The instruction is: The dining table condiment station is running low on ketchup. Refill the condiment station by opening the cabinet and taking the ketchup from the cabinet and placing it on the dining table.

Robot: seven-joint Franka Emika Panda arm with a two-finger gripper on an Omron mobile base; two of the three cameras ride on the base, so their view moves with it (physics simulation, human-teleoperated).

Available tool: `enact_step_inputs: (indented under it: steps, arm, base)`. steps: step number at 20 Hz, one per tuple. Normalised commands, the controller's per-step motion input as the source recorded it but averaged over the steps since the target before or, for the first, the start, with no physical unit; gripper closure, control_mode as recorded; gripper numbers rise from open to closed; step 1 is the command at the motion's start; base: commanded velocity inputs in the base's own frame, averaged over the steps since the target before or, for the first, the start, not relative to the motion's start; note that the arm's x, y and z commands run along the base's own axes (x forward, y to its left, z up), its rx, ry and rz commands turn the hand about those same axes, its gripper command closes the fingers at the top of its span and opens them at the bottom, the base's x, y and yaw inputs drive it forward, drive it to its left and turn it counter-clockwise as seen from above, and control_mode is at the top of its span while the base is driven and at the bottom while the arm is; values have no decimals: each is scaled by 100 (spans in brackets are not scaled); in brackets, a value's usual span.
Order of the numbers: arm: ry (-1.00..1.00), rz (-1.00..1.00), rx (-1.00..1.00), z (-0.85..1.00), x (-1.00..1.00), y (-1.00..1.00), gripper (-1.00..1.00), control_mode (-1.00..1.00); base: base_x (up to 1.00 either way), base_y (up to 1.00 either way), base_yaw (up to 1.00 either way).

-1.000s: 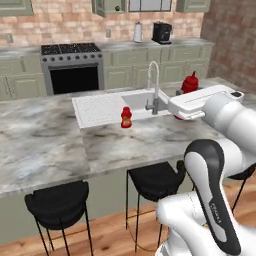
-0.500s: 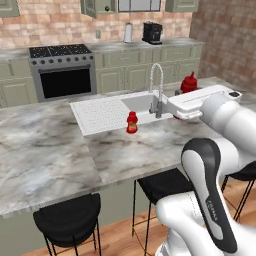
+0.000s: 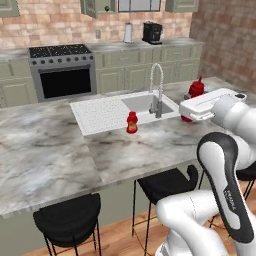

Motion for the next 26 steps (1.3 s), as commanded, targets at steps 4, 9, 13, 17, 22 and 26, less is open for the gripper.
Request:
enact_step_inputs:
  steps: [4, 9, 13, 17, 22, 26]
  arm:
    - [0, 29, 0, -53, 15, -46, 100, -100]
    - [5, 25, -6, -47, 28, -6, 100, -100]
    - [1, 16, -14, -56, 45, 15, 100, -100]
    - [-1, 11, -18, -55, 28, 22, 100, -100]
    - [-9, 7, -20, -55, 21, 23, 100, -100]
    - [-9, 0, -7, -53, 30, 13, 100, -100]
  base:
    - [0, 0, 0]
    - [0, 0, 0]
    - [0, 0, 0]
    - [0, 0, 0]
    - [0, 0, 0]
    - [0, 0, 0]
